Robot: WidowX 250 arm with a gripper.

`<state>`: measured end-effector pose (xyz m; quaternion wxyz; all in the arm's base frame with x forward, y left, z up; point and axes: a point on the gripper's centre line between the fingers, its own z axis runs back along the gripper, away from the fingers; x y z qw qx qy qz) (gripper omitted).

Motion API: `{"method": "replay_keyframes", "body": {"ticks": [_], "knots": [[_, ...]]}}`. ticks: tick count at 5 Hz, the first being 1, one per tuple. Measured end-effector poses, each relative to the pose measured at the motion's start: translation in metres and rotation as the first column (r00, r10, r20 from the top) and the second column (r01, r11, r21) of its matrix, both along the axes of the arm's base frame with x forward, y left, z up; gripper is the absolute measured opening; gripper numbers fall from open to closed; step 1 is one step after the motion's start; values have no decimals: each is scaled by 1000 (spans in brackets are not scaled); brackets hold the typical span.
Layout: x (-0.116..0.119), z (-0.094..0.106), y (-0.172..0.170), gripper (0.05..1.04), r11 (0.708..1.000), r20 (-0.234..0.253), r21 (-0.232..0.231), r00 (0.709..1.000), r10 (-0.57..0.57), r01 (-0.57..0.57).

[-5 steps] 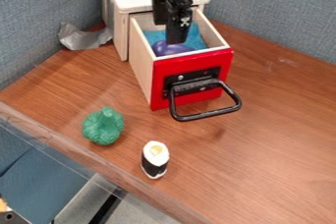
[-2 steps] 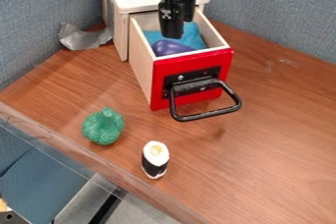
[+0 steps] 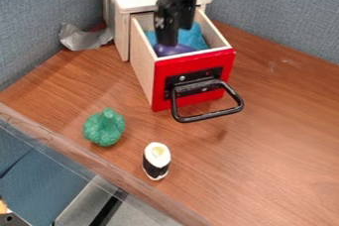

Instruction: Picks the blue object from the drawer and puts it on the table

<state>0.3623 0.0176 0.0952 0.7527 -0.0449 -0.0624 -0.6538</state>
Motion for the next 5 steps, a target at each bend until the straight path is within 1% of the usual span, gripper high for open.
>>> {"method": "replay_keyframes", "body": {"ticks": [2,3,4,5], "knots": [[1,-16,0,1001,1000,43,15,999,-17,17],[4,-32,-1,1001,1000,26,10,1000,-10,10],[5,-40,-1,953,1000,12,0,1000,12,-12],[8,-43,3,829,997,24,-19,997,79,-79]]}}
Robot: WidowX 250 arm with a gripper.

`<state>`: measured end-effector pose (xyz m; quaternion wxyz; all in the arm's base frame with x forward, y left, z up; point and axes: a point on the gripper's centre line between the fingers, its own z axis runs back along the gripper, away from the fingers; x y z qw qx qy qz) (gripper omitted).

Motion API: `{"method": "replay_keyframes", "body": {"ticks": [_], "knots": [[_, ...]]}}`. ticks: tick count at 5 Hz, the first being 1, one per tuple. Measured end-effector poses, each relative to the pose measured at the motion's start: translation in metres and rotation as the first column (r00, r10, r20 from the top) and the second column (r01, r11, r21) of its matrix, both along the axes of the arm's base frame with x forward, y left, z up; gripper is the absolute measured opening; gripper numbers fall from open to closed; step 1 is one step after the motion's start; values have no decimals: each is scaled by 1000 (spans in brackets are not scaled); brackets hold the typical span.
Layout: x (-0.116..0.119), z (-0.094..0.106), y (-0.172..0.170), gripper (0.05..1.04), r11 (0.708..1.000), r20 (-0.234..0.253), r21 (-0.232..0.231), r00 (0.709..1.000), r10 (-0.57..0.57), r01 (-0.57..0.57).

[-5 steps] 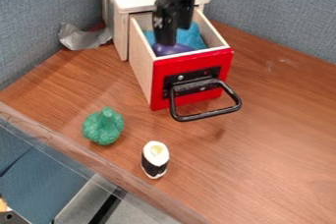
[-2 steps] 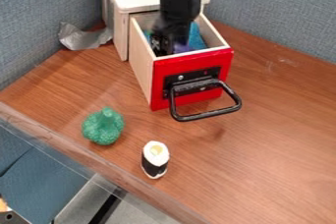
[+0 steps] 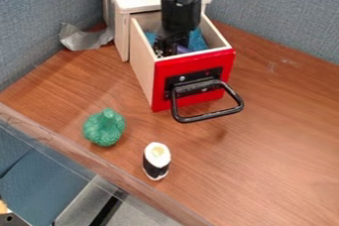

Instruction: Picks the blue object from the drawer and puts it on the table

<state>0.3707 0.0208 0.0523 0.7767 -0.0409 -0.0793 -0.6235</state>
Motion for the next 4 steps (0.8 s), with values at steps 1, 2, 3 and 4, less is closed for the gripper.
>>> {"method": "replay_keyframes", "body": {"ticks": [1,2,3,4], "knots": [[2,0,1,792,1000,25,2,1000,14,-14],[2,4,0,792,1000,41,-3,999,19,-19],[2,24,-3,792,1000,87,-19,996,23,-22],[1,54,-8,792,998,141,-47,989,38,-32]]}}
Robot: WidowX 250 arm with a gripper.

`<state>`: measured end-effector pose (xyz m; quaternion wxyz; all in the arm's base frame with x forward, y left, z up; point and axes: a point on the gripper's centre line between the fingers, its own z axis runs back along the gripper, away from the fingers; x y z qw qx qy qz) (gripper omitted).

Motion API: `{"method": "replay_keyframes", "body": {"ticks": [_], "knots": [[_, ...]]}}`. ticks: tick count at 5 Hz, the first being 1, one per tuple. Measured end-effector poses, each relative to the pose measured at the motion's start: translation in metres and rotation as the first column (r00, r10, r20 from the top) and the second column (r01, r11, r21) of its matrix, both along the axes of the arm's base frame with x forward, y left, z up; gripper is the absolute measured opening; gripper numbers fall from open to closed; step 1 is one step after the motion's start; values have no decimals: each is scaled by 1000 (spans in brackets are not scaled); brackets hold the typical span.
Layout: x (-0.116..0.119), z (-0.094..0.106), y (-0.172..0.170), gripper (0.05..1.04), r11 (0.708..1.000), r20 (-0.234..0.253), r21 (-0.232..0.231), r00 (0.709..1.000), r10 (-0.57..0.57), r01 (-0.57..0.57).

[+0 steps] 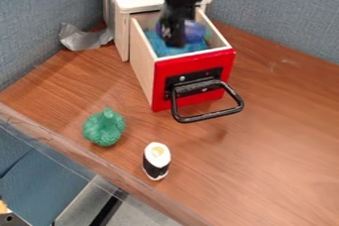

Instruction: Picks the blue object from the drawer and puts it on the table

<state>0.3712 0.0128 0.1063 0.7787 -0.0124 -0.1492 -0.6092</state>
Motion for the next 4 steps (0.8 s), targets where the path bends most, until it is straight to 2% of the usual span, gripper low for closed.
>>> {"method": "replay_keyframes", "body": {"ticks": [1,2,3,4], "knots": [[-3,25,0,792,999,35,-28,999,17,-16],[-11,41,6,792,998,37,-39,998,46,-44],[-37,57,31,791,980,39,-8,979,199,-199],[-63,57,57,792,925,7,20,926,379,-379]]}}
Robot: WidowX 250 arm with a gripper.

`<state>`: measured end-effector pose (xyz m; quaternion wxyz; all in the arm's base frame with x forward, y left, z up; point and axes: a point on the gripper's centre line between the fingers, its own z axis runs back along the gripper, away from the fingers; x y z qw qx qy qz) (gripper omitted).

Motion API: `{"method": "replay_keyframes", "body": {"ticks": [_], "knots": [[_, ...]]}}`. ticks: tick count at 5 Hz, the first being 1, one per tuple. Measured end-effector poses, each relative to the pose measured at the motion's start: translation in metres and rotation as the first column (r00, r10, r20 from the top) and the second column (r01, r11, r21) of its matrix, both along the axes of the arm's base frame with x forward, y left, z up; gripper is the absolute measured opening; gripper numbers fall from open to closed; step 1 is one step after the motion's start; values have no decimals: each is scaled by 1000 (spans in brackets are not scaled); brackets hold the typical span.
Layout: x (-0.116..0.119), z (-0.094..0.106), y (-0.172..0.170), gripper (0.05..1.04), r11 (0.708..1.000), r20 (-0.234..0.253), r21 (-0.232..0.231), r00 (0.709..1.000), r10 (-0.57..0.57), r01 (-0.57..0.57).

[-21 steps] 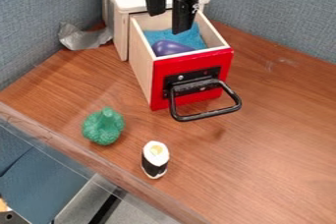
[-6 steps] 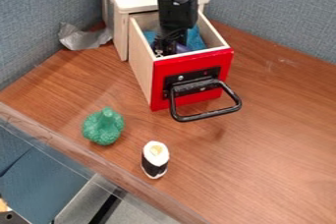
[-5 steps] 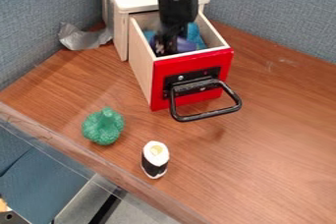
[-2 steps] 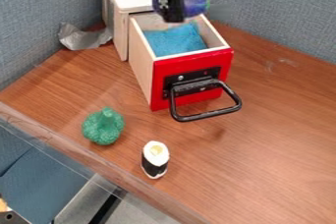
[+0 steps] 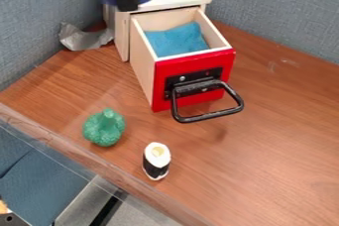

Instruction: Picks the blue object from the drawer and puts it on the table

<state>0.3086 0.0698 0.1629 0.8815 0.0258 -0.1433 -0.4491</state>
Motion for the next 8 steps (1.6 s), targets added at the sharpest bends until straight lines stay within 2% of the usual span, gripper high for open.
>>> {"method": "replay_keyframes", "body": {"ticks": [1,2,3,4,5,6,7,8], "knots": [[-19,-9,14,791,977,-54,-26,976,210,-211],[-29,-22,27,791,941,-86,-47,940,331,-336],[-38,-55,42,791,900,-122,-54,898,423,-432],[-39,-81,52,792,893,-108,-57,892,439,-446],[-35,-105,56,792,904,-83,-73,906,415,-420],[-29,-125,57,791,897,-89,-89,901,425,-432],[-32,-140,58,791,898,-100,-82,900,425,-433],[-36,-143,64,792,890,-102,-65,890,443,-451]]}}
